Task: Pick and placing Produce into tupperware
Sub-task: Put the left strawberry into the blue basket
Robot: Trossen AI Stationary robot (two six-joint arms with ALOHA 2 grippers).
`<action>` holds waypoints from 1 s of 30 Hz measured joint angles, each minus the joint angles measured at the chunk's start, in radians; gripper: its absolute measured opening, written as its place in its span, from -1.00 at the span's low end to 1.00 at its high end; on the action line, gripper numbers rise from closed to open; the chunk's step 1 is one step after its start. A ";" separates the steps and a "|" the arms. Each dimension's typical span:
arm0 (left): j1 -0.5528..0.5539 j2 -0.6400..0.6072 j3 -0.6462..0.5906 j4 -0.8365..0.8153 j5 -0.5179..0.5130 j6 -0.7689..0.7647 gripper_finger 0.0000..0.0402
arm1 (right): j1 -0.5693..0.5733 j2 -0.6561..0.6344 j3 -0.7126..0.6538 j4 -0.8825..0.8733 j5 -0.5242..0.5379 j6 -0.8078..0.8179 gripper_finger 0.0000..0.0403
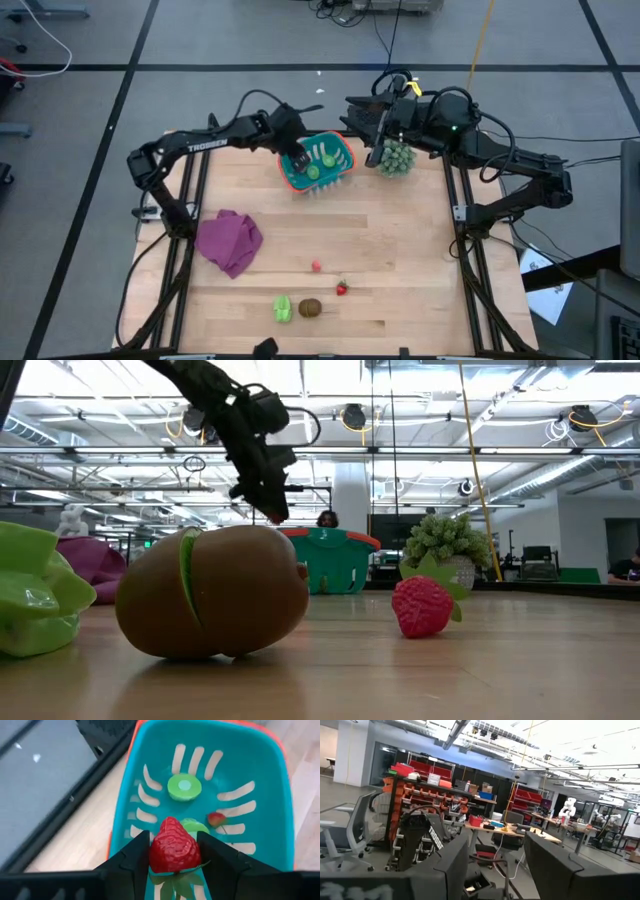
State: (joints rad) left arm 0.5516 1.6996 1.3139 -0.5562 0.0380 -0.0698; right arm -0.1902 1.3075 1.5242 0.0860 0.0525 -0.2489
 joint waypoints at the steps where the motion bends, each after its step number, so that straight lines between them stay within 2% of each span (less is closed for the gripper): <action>1: 0.006 0.011 0.000 0.005 0.011 -0.002 -0.25 | 0.000 0.000 0.000 0.000 0.000 0.000 -0.09; 5: 0.027 0.060 0.031 -0.037 0.026 -0.004 -0.25 | 0.000 0.000 0.000 -0.001 0.000 0.000 -0.09; 11: 0.033 0.171 0.194 -0.212 0.041 -0.003 -0.25 | 0.000 0.000 0.000 -0.026 0.000 -0.003 -0.09; 16: 0.020 0.241 0.288 -0.262 0.044 0.008 -0.25 | 0.000 0.000 0.000 -0.072 0.000 -0.002 -0.09; 24: 0.021 0.283 0.306 -0.373 0.068 -0.003 -0.25 | 0.000 0.000 0.000 -0.087 0.000 0.000 -0.09; 30: 0.020 0.291 0.306 -0.356 0.067 -0.011 -0.25 | 0.000 0.000 0.000 -0.103 0.000 0.007 -0.09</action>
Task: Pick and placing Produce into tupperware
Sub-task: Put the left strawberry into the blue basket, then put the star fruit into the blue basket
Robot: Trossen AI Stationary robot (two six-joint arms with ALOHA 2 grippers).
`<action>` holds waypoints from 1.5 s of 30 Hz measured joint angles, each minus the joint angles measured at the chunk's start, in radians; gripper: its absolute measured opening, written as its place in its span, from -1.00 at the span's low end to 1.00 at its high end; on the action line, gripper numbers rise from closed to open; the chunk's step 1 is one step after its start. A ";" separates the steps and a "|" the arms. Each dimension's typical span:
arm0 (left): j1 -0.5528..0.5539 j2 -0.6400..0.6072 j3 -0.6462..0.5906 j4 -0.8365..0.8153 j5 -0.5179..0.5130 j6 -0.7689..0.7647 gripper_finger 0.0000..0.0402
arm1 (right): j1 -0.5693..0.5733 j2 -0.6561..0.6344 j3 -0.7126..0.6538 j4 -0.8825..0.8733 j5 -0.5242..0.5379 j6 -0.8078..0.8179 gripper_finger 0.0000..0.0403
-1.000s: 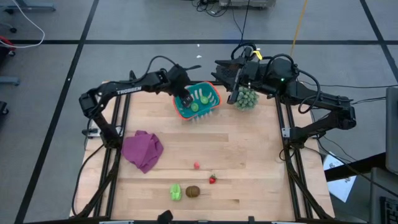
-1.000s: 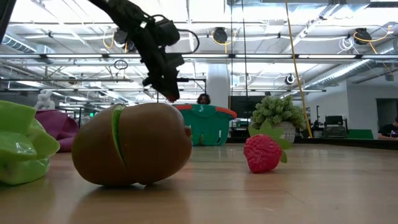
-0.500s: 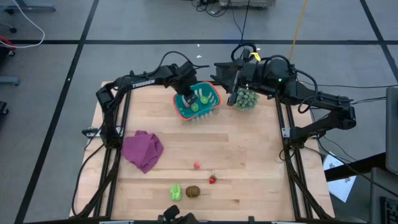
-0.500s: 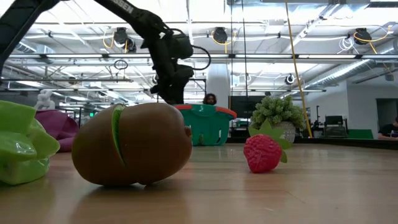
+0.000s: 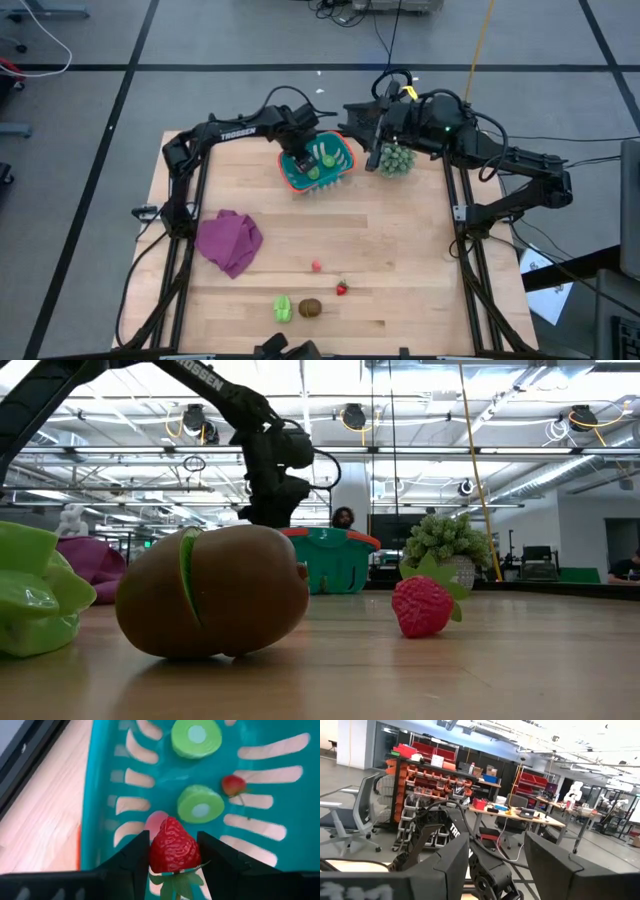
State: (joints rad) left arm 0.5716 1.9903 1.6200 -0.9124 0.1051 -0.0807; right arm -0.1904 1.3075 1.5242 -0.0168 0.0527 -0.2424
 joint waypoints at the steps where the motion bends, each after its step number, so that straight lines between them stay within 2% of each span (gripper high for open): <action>1: -0.002 0.000 0.000 0.006 0.000 0.000 -0.25 | 0.000 0.000 0.000 -0.005 0.000 0.006 -0.09; 7: -0.006 0.000 -0.004 0.043 0.000 -0.013 -0.25 | 0.000 0.000 0.000 -0.022 0.000 0.021 -0.09; 16: -0.009 0.000 -0.091 0.101 0.000 -0.019 -0.25 | 0.002 0.000 0.000 -0.025 0.000 0.021 -0.09; 27: -0.013 0.000 -0.092 0.122 -0.001 0.018 -0.24 | 0.002 0.000 0.000 -0.025 0.000 0.021 -0.09; 38: -0.016 0.000 -0.092 0.138 -0.021 0.018 0.09 | 0.002 0.000 0.000 -0.025 0.000 0.021 -0.09; 45: -0.016 -0.017 -0.092 0.184 -0.028 0.031 0.19 | 0.002 0.000 0.000 -0.025 0.000 0.021 -0.09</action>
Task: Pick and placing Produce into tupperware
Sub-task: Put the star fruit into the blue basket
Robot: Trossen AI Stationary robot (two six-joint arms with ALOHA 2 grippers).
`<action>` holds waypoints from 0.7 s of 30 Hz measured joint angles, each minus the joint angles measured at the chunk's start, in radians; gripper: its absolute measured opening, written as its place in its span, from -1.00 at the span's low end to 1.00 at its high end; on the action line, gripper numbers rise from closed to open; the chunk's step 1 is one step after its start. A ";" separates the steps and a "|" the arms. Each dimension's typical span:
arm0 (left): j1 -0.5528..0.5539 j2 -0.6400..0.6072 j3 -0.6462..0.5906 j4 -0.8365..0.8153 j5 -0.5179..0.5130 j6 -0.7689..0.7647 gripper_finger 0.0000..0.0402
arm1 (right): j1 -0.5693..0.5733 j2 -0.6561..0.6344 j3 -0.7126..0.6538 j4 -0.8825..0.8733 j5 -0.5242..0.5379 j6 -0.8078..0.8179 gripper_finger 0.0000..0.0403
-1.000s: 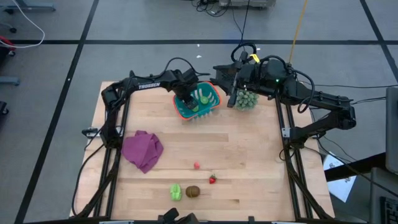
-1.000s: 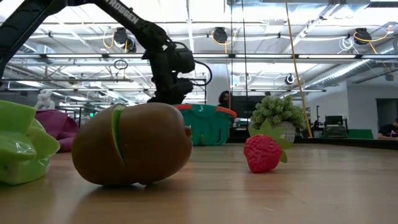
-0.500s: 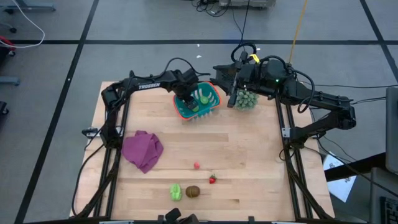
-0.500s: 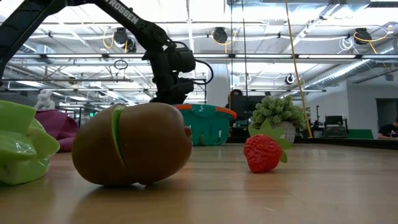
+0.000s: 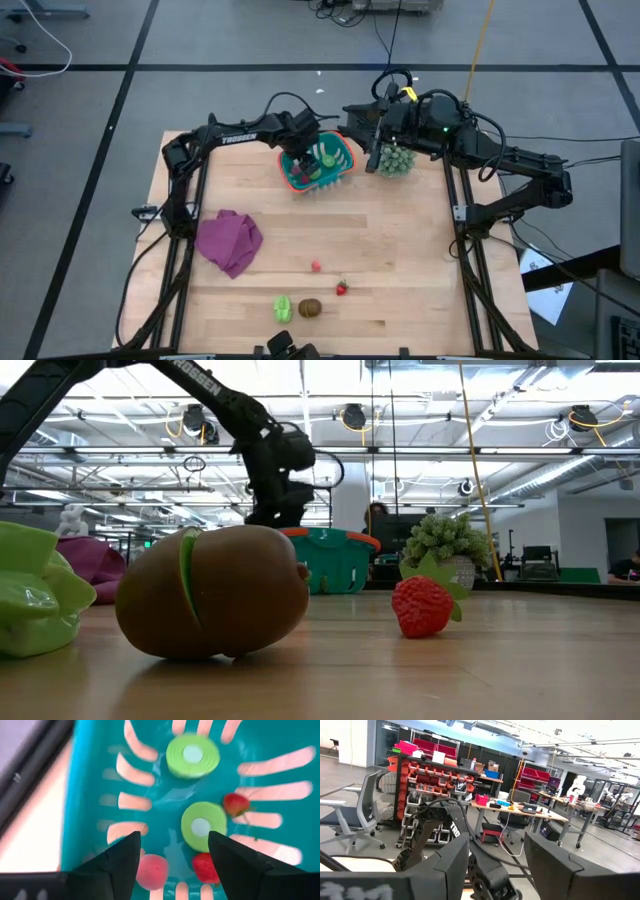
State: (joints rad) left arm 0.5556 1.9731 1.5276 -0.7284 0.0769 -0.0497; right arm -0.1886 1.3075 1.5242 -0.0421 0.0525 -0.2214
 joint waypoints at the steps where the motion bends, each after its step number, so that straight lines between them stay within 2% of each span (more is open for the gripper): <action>1: 0.000 -0.014 0.000 0.009 0.000 0.001 0.19 | 0.000 0.000 0.000 0.000 0.000 0.000 -0.09; 7: 0.000 -0.142 0.000 0.013 -0.010 0.011 0.18 | 0.000 0.000 0.000 0.016 0.000 0.000 -0.09; 11: -0.025 -0.279 0.002 -0.103 -0.013 -0.018 0.19 | 0.000 0.000 0.001 0.001 0.000 0.005 -0.09; 16: -0.141 -0.435 0.003 -0.352 -0.098 -0.075 0.19 | -0.003 0.000 0.001 -0.066 0.000 0.027 -0.09; 21: -0.311 -0.560 0.002 -0.512 -0.193 -0.257 0.19 | -0.006 0.000 0.001 -0.160 0.007 0.057 -0.09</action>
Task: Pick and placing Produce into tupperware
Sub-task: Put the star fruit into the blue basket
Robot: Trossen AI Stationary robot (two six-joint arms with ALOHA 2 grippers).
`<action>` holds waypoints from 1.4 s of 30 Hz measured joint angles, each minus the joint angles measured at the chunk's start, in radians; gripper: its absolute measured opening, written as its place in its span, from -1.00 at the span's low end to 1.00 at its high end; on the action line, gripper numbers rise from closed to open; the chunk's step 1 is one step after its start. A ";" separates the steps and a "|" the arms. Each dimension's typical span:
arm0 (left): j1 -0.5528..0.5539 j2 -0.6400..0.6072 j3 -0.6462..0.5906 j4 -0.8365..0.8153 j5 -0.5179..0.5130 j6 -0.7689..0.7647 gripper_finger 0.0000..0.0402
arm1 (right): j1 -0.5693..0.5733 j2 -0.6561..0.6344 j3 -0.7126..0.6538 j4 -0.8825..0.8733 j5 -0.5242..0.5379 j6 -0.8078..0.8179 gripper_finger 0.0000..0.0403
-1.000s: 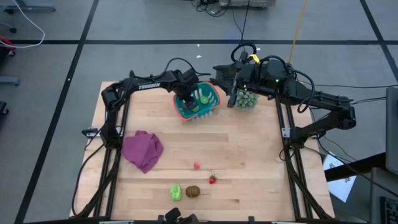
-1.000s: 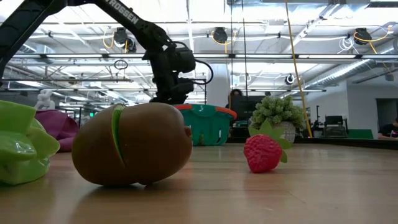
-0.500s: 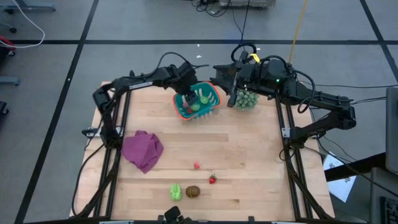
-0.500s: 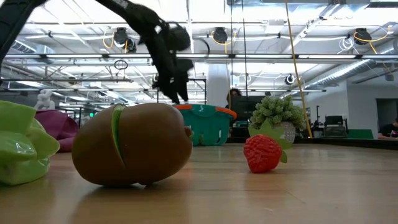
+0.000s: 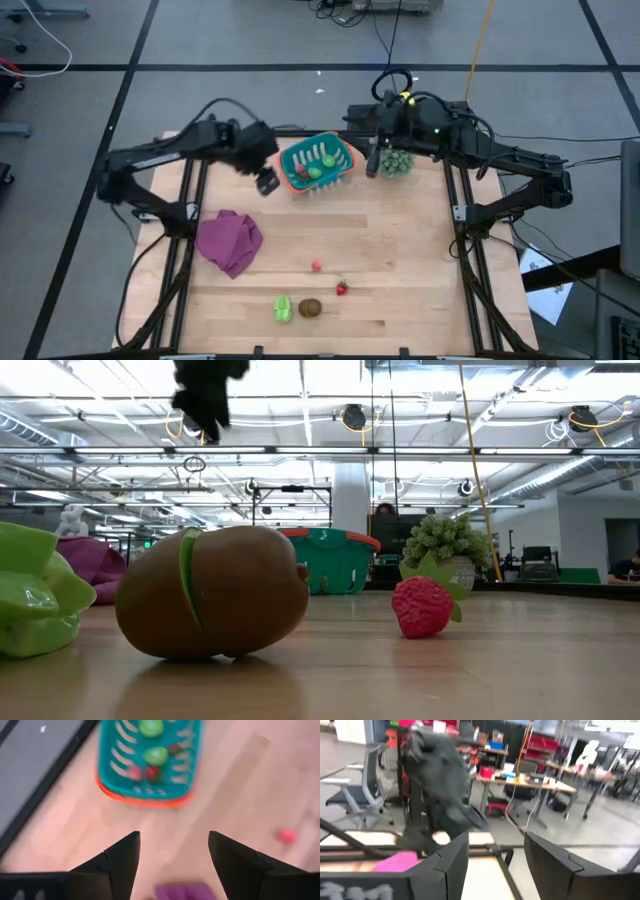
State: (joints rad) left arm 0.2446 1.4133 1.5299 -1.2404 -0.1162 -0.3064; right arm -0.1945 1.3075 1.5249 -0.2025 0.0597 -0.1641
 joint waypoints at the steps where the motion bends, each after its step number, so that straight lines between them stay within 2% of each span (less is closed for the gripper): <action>1: -0.042 -0.014 0.000 -0.019 -0.013 -0.043 0.19 | 0.000 0.000 0.000 -0.025 0.000 0.005 -0.09; 5: -0.221 -0.039 0.000 -0.065 -0.084 -0.217 0.19 | -0.001 0.000 0.000 -0.129 0.000 0.045 -0.09; 10: -0.455 -0.015 -0.024 -0.039 -0.145 -0.371 0.19 | -0.001 0.000 0.000 -0.235 0.000 0.098 -0.09; 15: -0.625 0.011 -0.115 0.030 -0.155 -0.545 0.19 | -0.001 0.000 0.000 -0.284 0.001 0.102 -0.09; 20: -0.749 0.027 -0.233 0.213 -0.131 -0.702 0.19 | -0.013 0.000 0.000 -0.268 0.000 0.101 -0.09; 29: -0.856 0.087 -0.305 0.504 -0.120 -0.769 0.19 | -0.034 0.000 0.000 -0.236 0.002 0.131 -0.09; 35: -0.892 0.198 -0.309 0.574 -0.057 -0.782 0.19 | -0.034 0.000 0.000 -0.214 0.000 0.150 -0.09; 42: -0.901 0.269 -0.310 0.613 0.028 -0.898 0.19 | -0.034 0.000 0.000 -0.211 -0.003 0.157 -0.09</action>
State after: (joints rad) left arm -0.6567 1.6825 1.2201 -0.6274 -0.0883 -1.2046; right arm -0.2287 1.3075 1.5249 -0.4137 0.0566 -0.0074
